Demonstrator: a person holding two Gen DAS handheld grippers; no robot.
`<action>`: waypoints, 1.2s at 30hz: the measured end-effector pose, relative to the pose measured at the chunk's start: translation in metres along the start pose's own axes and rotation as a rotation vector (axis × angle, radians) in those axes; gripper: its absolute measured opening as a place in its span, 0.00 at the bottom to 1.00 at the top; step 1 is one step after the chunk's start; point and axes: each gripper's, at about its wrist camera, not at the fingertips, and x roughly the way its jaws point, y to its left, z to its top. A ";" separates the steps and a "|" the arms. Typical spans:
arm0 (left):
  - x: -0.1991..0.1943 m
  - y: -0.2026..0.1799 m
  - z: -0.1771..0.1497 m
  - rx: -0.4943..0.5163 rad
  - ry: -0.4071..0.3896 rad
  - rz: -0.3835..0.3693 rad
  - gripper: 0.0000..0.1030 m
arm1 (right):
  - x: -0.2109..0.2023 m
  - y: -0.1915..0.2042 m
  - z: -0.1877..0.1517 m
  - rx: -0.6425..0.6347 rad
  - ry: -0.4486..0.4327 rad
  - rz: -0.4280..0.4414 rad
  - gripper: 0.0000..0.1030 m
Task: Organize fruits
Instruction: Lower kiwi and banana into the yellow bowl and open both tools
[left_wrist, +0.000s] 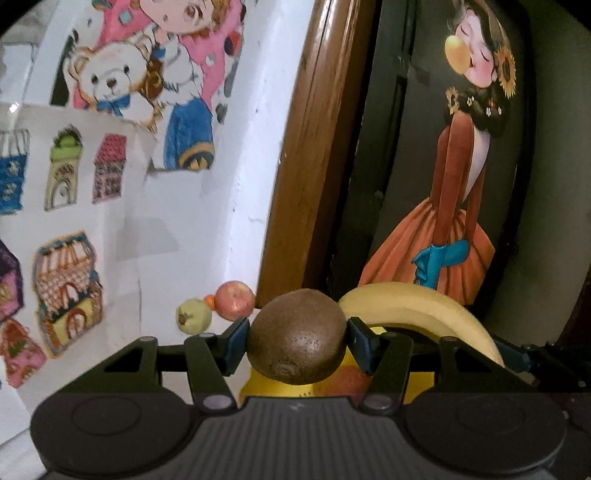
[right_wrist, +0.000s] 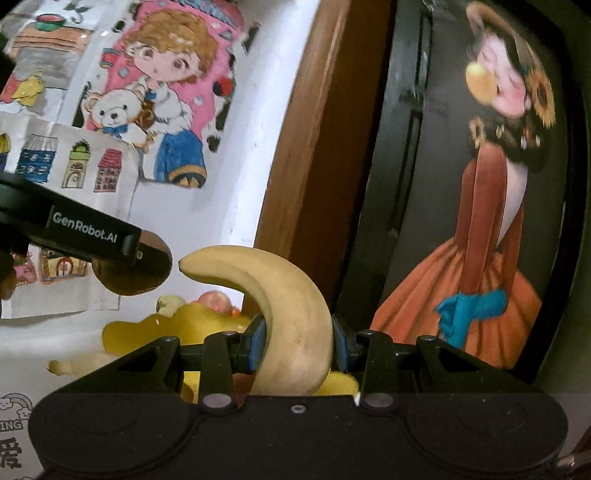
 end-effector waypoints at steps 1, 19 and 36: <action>0.003 -0.001 -0.002 0.006 -0.001 0.001 0.60 | 0.002 -0.001 -0.003 0.009 0.009 0.004 0.38; 0.035 -0.008 -0.017 0.036 0.075 -0.013 0.61 | 0.028 -0.014 -0.016 0.090 0.092 0.034 0.39; 0.004 0.000 -0.011 0.017 -0.041 -0.011 0.93 | 0.004 -0.015 -0.010 0.107 0.023 0.024 0.72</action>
